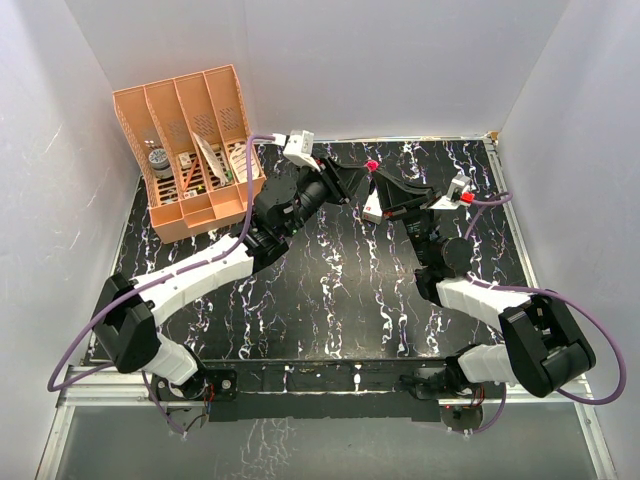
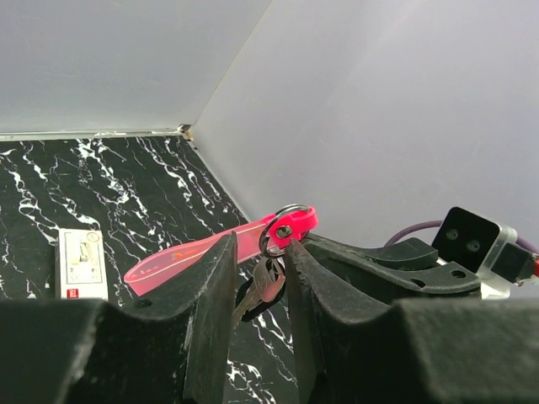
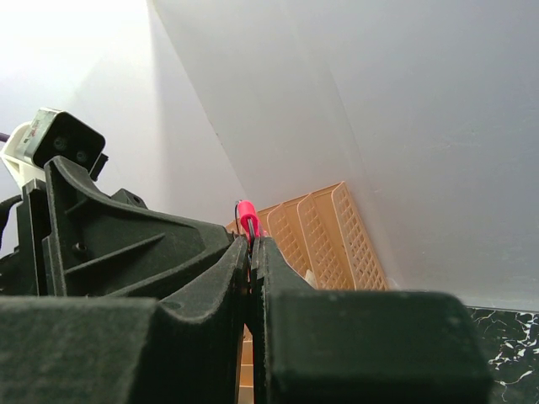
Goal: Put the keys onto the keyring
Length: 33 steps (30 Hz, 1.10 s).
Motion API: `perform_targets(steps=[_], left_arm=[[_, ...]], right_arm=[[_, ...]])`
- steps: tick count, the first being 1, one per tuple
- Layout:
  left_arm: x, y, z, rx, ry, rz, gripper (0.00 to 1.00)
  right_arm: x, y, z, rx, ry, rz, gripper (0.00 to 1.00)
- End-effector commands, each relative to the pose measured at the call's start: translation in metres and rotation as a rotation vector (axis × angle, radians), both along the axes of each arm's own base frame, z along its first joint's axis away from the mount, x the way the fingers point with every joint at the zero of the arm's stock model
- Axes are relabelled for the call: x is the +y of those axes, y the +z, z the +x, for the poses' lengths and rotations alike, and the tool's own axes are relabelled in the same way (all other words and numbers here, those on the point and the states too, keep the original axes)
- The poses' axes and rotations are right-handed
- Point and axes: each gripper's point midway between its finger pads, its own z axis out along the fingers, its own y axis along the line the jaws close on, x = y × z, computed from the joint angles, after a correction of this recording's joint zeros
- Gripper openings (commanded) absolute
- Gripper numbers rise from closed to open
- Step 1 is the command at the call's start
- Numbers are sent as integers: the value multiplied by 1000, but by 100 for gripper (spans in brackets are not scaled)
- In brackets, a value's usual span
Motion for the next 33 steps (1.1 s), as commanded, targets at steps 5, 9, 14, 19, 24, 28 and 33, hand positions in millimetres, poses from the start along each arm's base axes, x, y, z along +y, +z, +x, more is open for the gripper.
perform_targets(steps=[5,9,14,19,24,28,33], left_arm=[[1,34,-2,-64,10,-64,27],[1,36,-2,-72,11,-70,27],[-1,38,-2,-77,4,-73,26],[-2,38,-1,-78,5,-74,25],[-3,38,-1,-80,3,-77,25],[-3,40,-1,-84,6,-81,23],[-5,42,0,-88,0,-83,21]], right_arm=[[-8,25,-10,-87,-14,31,0],[-7,25,-11,-90,-13,30,0],[-8,26,-12,-94,-13,31,0],[-8,25,-12,-96,-11,29,0],[-8,27,-14,-102,-10,29,0],[-8,27,-15,-104,-9,29,0],[-8,27,-16,-107,-7,26,0]])
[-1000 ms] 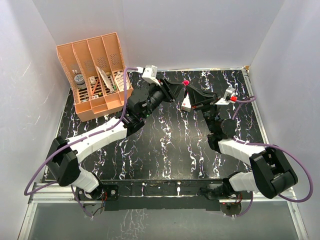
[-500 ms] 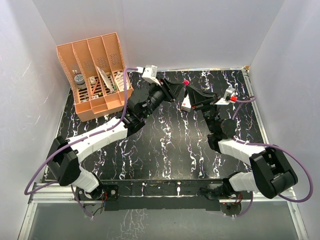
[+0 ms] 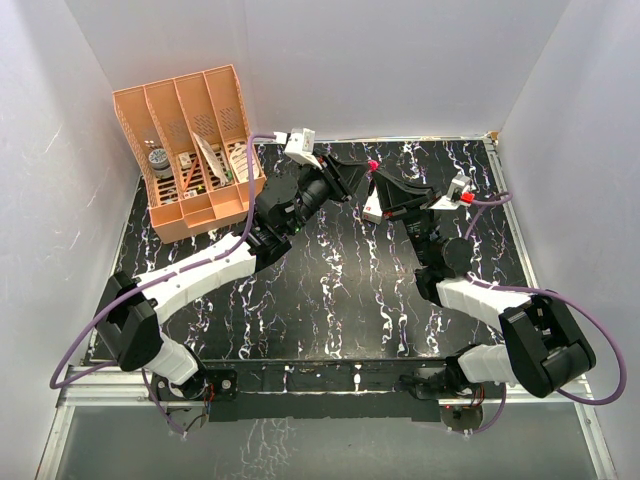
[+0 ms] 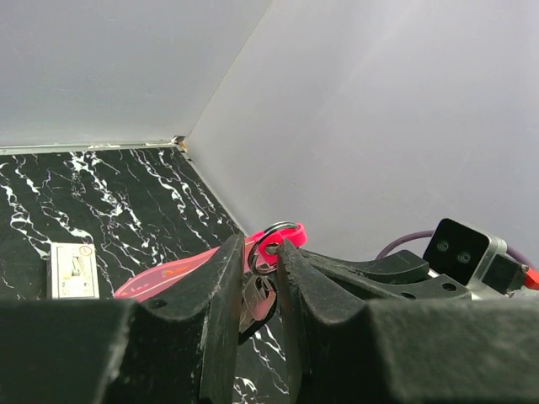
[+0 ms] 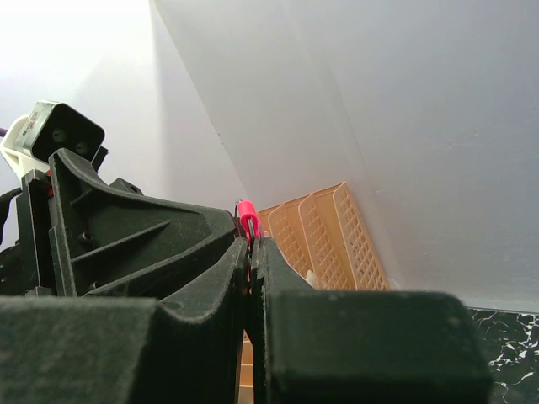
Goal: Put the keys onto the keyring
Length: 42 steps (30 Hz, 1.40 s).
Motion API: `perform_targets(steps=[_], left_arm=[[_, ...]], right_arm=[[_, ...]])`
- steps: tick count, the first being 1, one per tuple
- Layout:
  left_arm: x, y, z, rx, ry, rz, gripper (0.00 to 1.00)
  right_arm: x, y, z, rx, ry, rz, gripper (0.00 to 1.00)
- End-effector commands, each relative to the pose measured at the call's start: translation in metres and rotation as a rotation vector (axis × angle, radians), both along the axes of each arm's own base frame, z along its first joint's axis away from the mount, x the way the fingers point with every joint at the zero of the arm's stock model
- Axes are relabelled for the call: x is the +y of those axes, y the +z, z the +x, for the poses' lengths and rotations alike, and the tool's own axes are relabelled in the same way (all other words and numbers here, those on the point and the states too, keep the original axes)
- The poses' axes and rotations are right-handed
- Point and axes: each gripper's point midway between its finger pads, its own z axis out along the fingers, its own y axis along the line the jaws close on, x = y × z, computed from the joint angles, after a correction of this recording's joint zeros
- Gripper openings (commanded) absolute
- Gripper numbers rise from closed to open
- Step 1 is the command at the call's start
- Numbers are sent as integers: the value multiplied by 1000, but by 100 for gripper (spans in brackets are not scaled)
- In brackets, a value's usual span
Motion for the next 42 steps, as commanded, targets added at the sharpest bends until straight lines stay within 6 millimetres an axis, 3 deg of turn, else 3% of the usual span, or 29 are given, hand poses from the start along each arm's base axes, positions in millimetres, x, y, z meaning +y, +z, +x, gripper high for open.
perform_targets(steps=[1,18,26,36,42], left_arm=[[-1,37,-4,-72,-7,-64,20],[-5,33,-4,-65,-23,-63,15],[-6,35,-4,-67,-31,-65,0],[-6,37,-5,-82,-29,-39,0],[5,39,0,-111,28,75,0]], right_arm=[[-9,27,-16,-104,-10,29,0],[-9,28,-17,-112,-9,30,0],[-9,27,-17,-112,-10,30,0],[-10,27,-13,-95,-21,27,0],[-18,26,-10,-56,-68,24,21]])
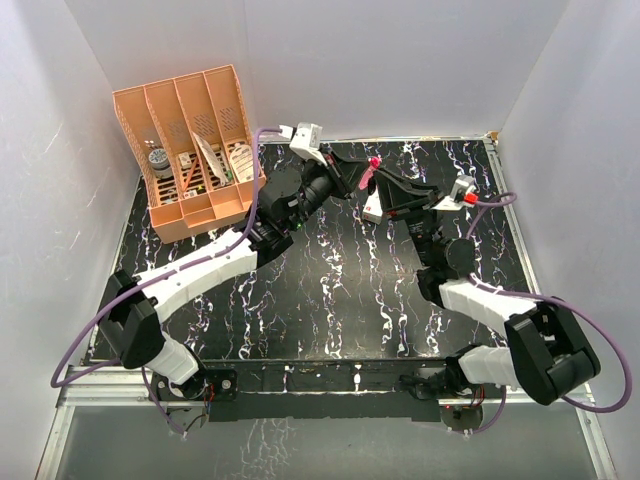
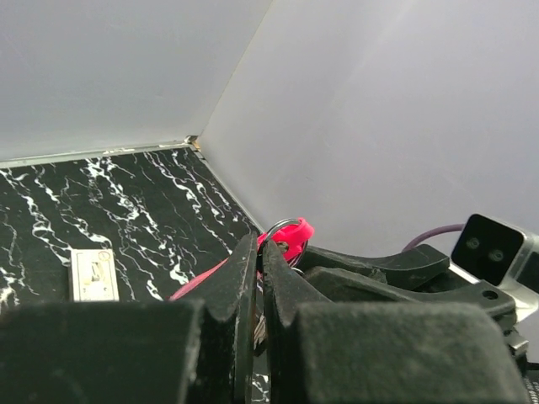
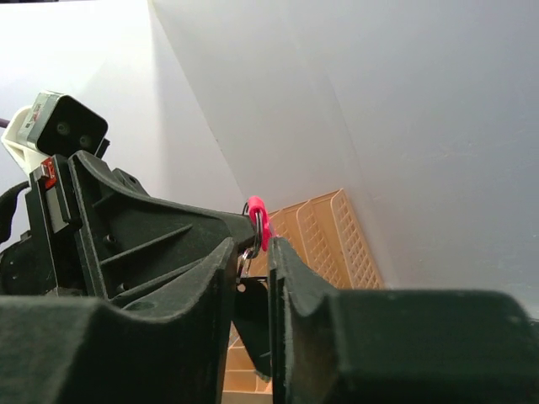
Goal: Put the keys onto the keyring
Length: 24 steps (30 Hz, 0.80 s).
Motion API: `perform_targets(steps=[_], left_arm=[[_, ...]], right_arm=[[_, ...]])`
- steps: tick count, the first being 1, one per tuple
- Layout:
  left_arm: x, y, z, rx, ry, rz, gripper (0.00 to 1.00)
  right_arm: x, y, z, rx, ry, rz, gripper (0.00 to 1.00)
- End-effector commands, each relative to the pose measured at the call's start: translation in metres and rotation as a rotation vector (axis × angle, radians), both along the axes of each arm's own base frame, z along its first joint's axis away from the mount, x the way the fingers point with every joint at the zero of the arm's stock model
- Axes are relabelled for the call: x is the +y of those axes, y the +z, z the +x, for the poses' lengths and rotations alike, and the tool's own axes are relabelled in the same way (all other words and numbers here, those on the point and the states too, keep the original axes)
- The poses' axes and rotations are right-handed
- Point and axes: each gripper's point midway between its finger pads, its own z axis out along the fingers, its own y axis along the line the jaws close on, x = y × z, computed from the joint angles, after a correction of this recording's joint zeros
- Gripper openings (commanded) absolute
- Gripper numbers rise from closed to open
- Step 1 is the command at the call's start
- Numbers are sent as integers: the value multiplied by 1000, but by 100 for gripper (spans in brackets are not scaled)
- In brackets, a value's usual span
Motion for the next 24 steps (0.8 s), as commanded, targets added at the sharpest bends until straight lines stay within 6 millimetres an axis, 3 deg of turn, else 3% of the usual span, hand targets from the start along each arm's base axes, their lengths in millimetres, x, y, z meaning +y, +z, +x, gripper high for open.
perform_targets(steps=[1,9,16,19,24], left_arm=[[12,36,-1,-88,43,46,0],[29,32,4,-120,107,259,0],[40,35,9,-166,146,405,0],[43,32,12,-180,158,457,0],[47,25,19,-190,189,543,0]], right_arm=[[-16,20,-8,-46,-67,19,23],[-31,33,-12,-36,-179,-62,28],[-4,21,8,72,-143,-344,32],[4,18,12,70,-115,-377,39],[17,14,17,88,-61,-414,40]])
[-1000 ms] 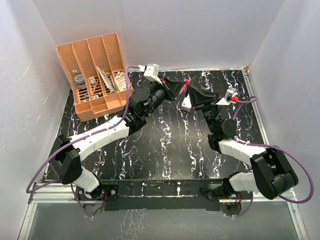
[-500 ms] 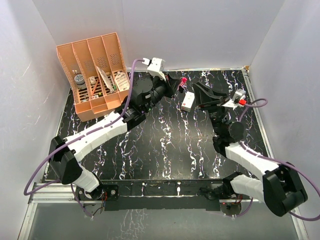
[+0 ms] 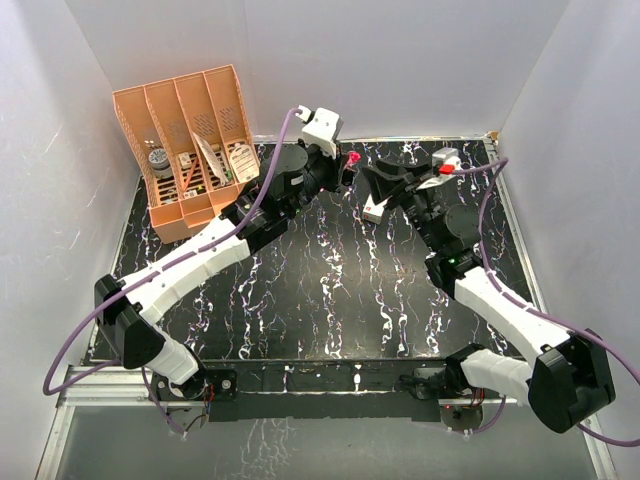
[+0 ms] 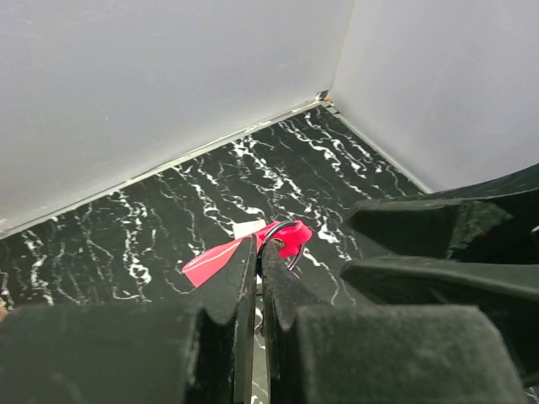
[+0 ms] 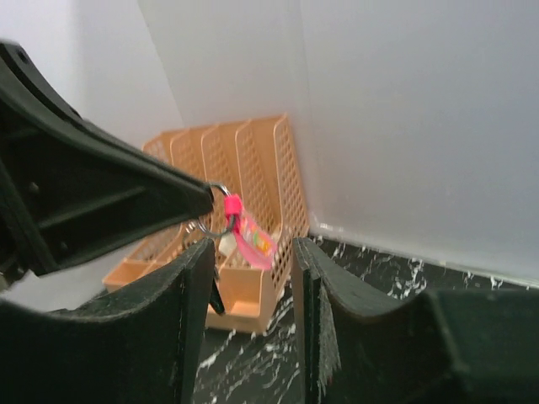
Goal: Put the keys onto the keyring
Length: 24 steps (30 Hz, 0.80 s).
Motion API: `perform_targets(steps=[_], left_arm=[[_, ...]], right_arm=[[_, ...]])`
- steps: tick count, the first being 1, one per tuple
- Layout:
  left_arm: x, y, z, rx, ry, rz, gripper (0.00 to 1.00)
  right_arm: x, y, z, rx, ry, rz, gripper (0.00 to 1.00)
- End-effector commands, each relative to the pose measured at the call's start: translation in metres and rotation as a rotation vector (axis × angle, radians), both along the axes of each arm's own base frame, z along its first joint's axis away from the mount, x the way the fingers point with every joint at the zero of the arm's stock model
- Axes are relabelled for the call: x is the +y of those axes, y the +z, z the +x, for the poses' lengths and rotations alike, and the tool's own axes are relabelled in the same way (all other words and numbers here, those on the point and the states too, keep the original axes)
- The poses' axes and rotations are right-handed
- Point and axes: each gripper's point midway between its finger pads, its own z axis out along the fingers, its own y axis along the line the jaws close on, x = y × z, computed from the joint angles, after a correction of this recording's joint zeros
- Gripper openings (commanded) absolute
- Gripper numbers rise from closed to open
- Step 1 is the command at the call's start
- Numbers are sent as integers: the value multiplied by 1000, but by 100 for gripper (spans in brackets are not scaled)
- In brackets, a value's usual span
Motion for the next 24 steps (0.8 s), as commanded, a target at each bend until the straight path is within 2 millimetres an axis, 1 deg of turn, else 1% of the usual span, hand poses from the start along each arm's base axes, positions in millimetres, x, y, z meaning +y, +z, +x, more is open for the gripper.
perform_targets(steps=[1,7,14,17,24], left_arm=[[13,20,3,-65,52,67,0],[19,17,11,-108,126,113,0],[21,19,12,-194,179,124,0],[17,18,13,-204,181,129,0],[7,13,13,-212,175,132,0]], right_arm=[[11,3,5,16,45,-60,39],[17,0,9,49,71,-58,37],[23,-1,0,-21,114,-77,40],[27,-1,-3,-43,138,-83,40],[31,-1,-2,-39,158,-77,39]])
